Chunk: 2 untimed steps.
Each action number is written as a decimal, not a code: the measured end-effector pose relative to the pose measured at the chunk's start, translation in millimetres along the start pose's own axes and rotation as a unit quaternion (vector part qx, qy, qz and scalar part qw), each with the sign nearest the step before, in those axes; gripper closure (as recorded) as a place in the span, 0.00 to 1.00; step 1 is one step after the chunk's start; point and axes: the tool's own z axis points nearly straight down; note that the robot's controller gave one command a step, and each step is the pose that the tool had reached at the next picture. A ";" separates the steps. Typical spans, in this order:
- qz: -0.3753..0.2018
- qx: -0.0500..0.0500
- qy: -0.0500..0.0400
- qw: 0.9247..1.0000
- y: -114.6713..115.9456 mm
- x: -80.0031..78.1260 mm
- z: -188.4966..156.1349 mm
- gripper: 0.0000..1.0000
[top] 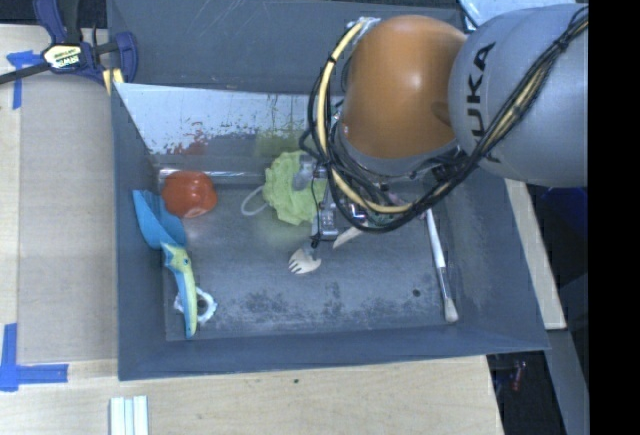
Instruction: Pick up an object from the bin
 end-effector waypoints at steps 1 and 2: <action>0.001 0.000 -0.004 1.000 -0.5 -1.8 -3.6 0.00; -0.080 0.000 -0.005 0.997 -21.4 -7.4 44.2 0.00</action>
Offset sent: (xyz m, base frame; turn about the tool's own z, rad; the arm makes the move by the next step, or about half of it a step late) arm 0.0143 -0.0577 -0.1269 -0.4262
